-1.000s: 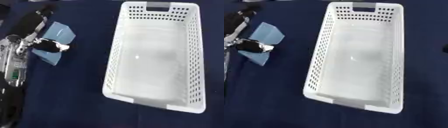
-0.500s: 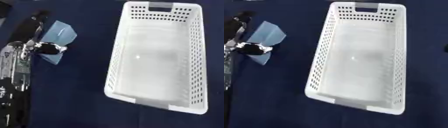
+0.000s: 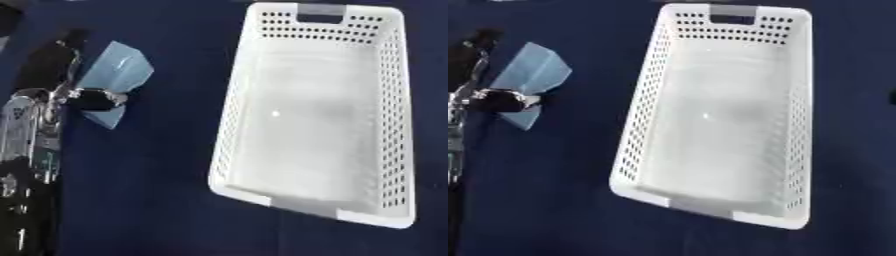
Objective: Pick up objects on the table and place them in the box.
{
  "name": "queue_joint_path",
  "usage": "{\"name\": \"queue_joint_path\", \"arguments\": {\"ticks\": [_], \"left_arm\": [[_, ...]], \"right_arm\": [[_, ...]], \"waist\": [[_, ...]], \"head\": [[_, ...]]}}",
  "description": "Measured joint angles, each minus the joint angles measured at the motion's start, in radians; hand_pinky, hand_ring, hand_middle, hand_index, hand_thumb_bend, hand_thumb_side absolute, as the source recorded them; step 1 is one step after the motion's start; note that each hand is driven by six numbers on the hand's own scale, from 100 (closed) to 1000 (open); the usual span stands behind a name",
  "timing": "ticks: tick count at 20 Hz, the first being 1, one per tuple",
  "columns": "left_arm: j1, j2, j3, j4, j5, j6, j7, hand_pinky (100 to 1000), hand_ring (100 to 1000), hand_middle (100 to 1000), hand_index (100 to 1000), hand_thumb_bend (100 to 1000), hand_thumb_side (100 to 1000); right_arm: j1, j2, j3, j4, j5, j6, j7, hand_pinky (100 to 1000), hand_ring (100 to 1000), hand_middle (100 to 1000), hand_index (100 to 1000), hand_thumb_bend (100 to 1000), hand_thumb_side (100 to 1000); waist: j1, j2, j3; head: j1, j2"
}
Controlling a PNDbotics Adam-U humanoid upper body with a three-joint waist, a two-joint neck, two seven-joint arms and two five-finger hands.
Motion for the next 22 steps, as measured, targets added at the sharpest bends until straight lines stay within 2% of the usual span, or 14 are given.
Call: {"name": "queue_joint_path", "arguments": {"ticks": [1, 5, 7, 8, 9, 12, 16, 19, 22], "left_arm": [[0.000, -0.007, 0.001, 0.002, -0.001, 0.001, -0.001, 843, 878, 922, 997, 635, 547], [0.000, -0.025, 0.007, 0.007, -0.006, 0.003, -0.002, 833, 867, 915, 993, 614, 559], [0.000, -0.031, 0.008, 0.011, -0.007, 0.003, -0.002, 818, 856, 907, 992, 576, 579], [0.000, -0.031, 0.010, 0.013, -0.005, 0.003, -0.001, 825, 859, 910, 992, 589, 572], [0.000, -0.031, 0.011, 0.017, 0.002, 0.002, 0.001, 801, 845, 899, 990, 541, 603], [-0.005, -0.028, 0.017, 0.041, 0.043, -0.004, 0.008, 794, 838, 895, 988, 524, 617], [-0.017, -0.005, 0.040, 0.097, 0.096, -0.004, 0.027, 790, 829, 891, 985, 514, 622], [-0.027, 0.016, 0.058, 0.145, 0.132, -0.005, 0.047, 779, 810, 879, 979, 469, 689], [-0.032, 0.046, 0.076, 0.213, 0.179, -0.009, 0.078, 781, 809, 878, 978, 468, 702]], "right_arm": [[-0.004, 0.000, 0.000, 0.000, 0.000, 0.000, 0.000, 824, 739, 830, 981, 100, 804], [-0.006, 0.000, 0.000, 0.000, 0.000, 0.000, 0.000, 824, 739, 830, 982, 100, 803], [-0.012, 0.000, 0.000, 0.000, 0.000, 0.000, 0.000, 824, 739, 830, 981, 100, 797], [-0.015, 0.000, 0.001, 0.000, 0.000, 0.000, 0.000, 824, 739, 830, 981, 100, 800], [-0.015, 0.000, 0.001, 0.000, 0.000, 0.000, 0.000, 823, 739, 830, 980, 100, 792], [-0.024, 0.000, 0.001, 0.000, -0.002, 0.001, 0.000, 821, 738, 829, 976, 100, 789], [-0.029, 0.000, 0.001, 0.000, -0.007, 0.003, 0.002, 820, 737, 829, 974, 100, 788], [-0.031, 0.001, 0.001, 0.000, -0.010, 0.004, 0.002, 820, 737, 828, 974, 100, 786], [-0.031, 0.001, 0.001, 0.000, -0.010, 0.004, 0.002, 819, 737, 828, 973, 100, 786]], "waist": [[0.001, 0.001, -0.002], [0.007, 0.006, -0.010], [0.008, 0.008, -0.015], [0.010, 0.009, -0.019], [0.011, 0.011, -0.022], [0.012, 0.014, -0.028], [0.012, 0.014, -0.034], [0.012, 0.014, -0.034], [0.011, 0.014, -0.034]], "head": [[0.000, 0.000], [0.000, 0.000], [0.000, 0.000], [0.000, 0.000], [0.000, 0.000], [0.000, 0.000], [0.000, 0.000], [0.001, 0.000], [0.001, 0.000]]}}
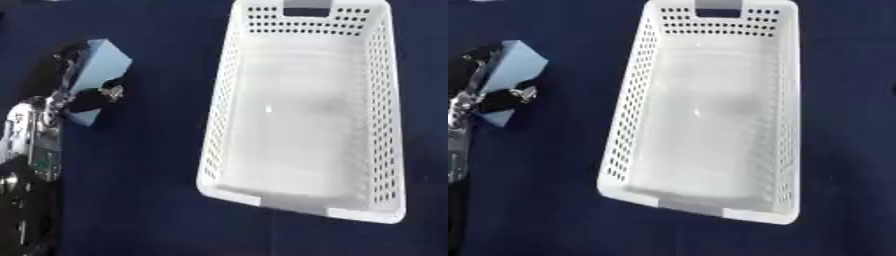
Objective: Pick up objects on the table and place them in the box.
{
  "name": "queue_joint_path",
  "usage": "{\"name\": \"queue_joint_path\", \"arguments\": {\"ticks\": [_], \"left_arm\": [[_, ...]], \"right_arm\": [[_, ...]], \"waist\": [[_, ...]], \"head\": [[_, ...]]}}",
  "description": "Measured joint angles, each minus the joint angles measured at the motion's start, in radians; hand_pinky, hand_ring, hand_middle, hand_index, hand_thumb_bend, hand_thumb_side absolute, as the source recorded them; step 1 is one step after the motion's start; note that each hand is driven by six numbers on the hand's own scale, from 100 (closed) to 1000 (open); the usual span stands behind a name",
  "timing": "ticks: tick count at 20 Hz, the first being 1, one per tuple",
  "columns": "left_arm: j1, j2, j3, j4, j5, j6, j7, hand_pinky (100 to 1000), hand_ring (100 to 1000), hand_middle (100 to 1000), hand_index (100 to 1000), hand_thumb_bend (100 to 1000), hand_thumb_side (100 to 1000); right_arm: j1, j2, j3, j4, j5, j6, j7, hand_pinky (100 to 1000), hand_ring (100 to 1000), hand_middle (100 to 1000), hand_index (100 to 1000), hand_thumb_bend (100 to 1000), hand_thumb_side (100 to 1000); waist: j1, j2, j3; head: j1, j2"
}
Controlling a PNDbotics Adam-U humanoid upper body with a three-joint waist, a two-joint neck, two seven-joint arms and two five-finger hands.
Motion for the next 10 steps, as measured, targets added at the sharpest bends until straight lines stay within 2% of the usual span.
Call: {"name": "queue_joint_path", "arguments": {"ticks": [6, 10], "left_arm": [[-0.001, 0.049, 0.028, 0.124, 0.073, -0.012, 0.080, 765, 784, 858, 962, 427, 715], [0.000, 0.067, 0.040, 0.165, 0.092, -0.020, 0.123, 739, 749, 837, 945, 394, 668]], "right_arm": [[0.000, 0.000, 0.000, 0.000, 0.000, 0.000, 0.000, 819, 737, 828, 973, 100, 784], [0.000, 0.000, -0.001, 0.000, 0.000, 0.000, 0.000, 818, 737, 828, 971, 100, 784]], "waist": [[0.000, -0.001, 0.003], [0.000, -0.001, 0.004]], "head": [[0.000, 0.000], [0.000, 0.000]]}}
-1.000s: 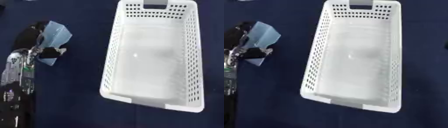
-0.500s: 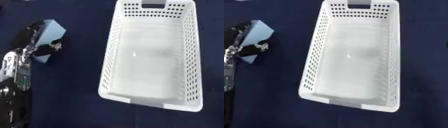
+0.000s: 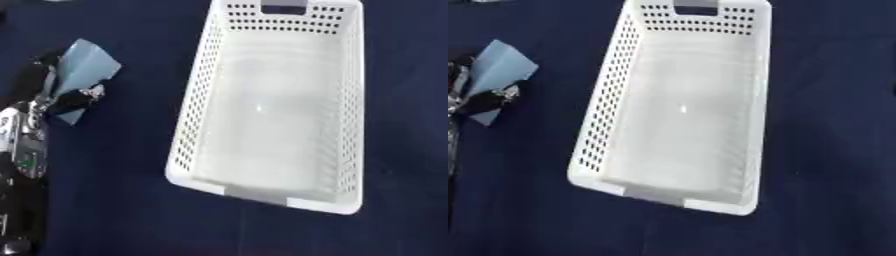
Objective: Pick up objects on the table and place them in the box.
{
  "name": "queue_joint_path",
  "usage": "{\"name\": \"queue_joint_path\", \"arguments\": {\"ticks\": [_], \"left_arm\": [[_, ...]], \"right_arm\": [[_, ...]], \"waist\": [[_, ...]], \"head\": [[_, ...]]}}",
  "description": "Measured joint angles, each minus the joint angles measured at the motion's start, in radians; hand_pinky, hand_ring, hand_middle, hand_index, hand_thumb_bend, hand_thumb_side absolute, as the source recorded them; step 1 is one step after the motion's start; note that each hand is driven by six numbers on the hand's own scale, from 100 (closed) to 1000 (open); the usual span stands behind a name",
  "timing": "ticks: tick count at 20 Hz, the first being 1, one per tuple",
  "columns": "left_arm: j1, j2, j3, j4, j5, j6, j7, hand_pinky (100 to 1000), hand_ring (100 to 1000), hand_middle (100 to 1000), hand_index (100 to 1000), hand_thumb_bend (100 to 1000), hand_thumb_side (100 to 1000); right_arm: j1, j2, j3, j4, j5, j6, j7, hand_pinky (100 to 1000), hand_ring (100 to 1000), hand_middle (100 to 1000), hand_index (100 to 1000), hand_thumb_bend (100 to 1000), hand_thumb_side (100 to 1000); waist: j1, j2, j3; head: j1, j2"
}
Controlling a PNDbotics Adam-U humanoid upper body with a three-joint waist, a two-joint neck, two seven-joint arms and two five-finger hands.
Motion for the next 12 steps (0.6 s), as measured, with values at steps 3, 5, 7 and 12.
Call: {"name": "queue_joint_path", "arguments": {"ticks": [3, 5, 7, 12], "left_arm": [[0.003, 0.006, 0.002, 0.011, 0.007, -0.001, 0.030, 673, 686, 797, 912, 338, 587], [0.007, 0.006, 0.002, 0.012, 0.009, 0.002, 0.056, 488, 571, 682, 838, 256, 461], [0.008, 0.002, 0.004, 0.012, 0.020, 0.013, 0.099, 100, 322, 422, 666, 100, 182], [0.013, -0.022, 0.007, -0.020, 0.162, 0.022, 0.345, 100, 100, 100, 154, 100, 533]], "right_arm": [[0.000, 0.002, 0.000, 0.000, 0.000, 0.000, 0.000, 818, 736, 828, 971, 100, 784], [0.000, 0.004, 0.000, 0.000, 0.000, 0.000, 0.000, 818, 736, 828, 971, 100, 784], [0.000, 0.004, 0.000, 0.000, -0.001, 0.000, 0.000, 818, 736, 827, 970, 100, 783], [0.000, 0.005, 0.000, 0.000, -0.001, 0.000, 0.000, 819, 736, 828, 972, 100, 782]], "waist": [[0.000, 0.000, 0.001], [0.000, 0.000, 0.001], [-0.001, 0.000, 0.001], [-0.010, 0.000, 0.001]], "head": [[0.000, 0.000], [0.000, 0.000], [0.000, 0.000], [0.000, 0.000]]}}
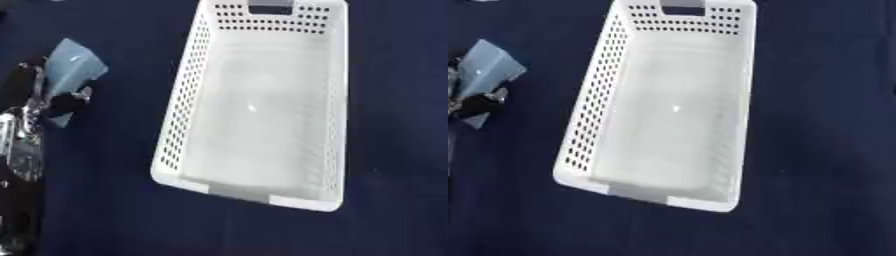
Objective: Pick up objects on the table and place them in the box.
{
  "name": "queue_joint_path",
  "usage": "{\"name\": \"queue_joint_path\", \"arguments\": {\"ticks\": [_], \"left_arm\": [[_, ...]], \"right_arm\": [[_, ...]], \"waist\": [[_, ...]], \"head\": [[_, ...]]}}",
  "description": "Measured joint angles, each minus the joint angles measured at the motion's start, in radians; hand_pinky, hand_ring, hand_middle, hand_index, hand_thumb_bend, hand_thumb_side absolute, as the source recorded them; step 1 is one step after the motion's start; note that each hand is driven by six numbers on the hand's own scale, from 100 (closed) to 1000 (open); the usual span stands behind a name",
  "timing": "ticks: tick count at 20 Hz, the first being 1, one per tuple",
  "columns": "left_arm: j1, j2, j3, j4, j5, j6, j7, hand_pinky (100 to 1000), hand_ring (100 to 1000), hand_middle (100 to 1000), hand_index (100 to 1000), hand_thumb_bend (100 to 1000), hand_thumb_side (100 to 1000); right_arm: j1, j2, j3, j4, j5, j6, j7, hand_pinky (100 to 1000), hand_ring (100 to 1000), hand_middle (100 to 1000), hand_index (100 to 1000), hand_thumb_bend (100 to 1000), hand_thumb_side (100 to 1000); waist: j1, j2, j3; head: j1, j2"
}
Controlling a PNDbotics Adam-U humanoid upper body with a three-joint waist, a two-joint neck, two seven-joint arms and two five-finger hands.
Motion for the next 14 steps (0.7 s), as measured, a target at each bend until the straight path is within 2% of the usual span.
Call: {"name": "queue_joint_path", "arguments": {"ticks": [1, 2, 5, 7, 8, 9, 10, 11, 12, 14], "left_arm": [[0.003, -0.001, -0.007, -0.010, 0.062, -0.026, 0.057, 100, 100, 100, 147, 100, 612], [0.004, -0.001, -0.017, -0.018, 0.131, -0.060, 0.105, 100, 100, 100, 145, 100, 641], [0.009, 0.009, -0.065, -0.040, 0.366, -0.171, 0.193, 100, 100, 100, 140, 100, 658], [0.031, 0.043, -0.106, -0.054, 0.514, -0.233, 0.201, 100, 100, 100, 137, 100, 599], [0.045, 0.071, -0.126, -0.059, 0.572, -0.255, 0.195, 100, 100, 100, 135, 100, 459], [0.065, 0.108, -0.146, -0.062, 0.620, -0.273, 0.184, 100, 100, 100, 135, 100, 459], [0.086, 0.151, -0.164, -0.063, 0.658, -0.290, 0.173, 100, 100, 100, 134, 100, 285], [0.112, 0.200, -0.184, -0.060, 0.690, -0.306, 0.159, 100, 100, 100, 134, 100, 244], [0.137, 0.252, -0.201, -0.052, 0.713, -0.322, 0.146, 100, 100, 100, 134, 100, 127], [0.184, 0.356, -0.231, -0.029, 0.743, -0.358, 0.129, 100, 100, 100, 135, 100, 100]], "right_arm": [[0.000, 0.001, 0.000, 0.000, 0.000, 0.000, 0.000, 818, 736, 827, 972, 100, 782], [0.000, 0.001, 0.000, 0.000, 0.000, 0.000, 0.000, 818, 736, 827, 972, 100, 782], [0.000, 0.001, 0.000, 0.000, 0.000, 0.001, 0.000, 819, 736, 828, 973, 100, 781], [0.000, 0.001, 0.001, 0.000, 0.000, 0.004, -0.001, 818, 736, 827, 972, 100, 781], [0.000, 0.001, 0.001, 0.000, 0.000, 0.006, -0.001, 819, 736, 827, 975, 100, 780], [0.000, 0.001, 0.001, 0.000, 0.000, 0.008, -0.001, 819, 736, 827, 975, 100, 780], [0.000, 0.001, 0.001, 0.000, 0.000, 0.009, 0.000, 819, 736, 827, 974, 100, 781], [0.000, 0.000, 0.002, 0.000, 0.000, 0.010, -0.001, 818, 736, 827, 974, 100, 781], [0.000, 0.000, 0.003, 0.000, 0.000, 0.012, -0.001, 818, 736, 827, 974, 100, 780], [0.001, -0.006, 0.003, 0.000, 0.000, 0.016, -0.001, 819, 736, 827, 975, 100, 780]], "waist": [[0.000, 0.000, 0.000], [0.000, 0.000, -0.001], [0.001, 0.000, -0.006], [0.007, 0.000, -0.012], [0.010, 0.000, -0.013], [0.013, -0.001, -0.014], [0.017, -0.003, -0.014], [0.022, -0.005, -0.014], [0.027, -0.008, -0.014], [0.034, -0.011, -0.013]], "head": [[0.000, 0.000], [0.000, 0.000], [0.000, 0.000], [0.000, 0.000], [0.000, 0.000], [0.000, 0.000], [-0.001, 0.000], [-0.001, 0.000], [-0.001, 0.000], [-0.002, 0.000]]}}
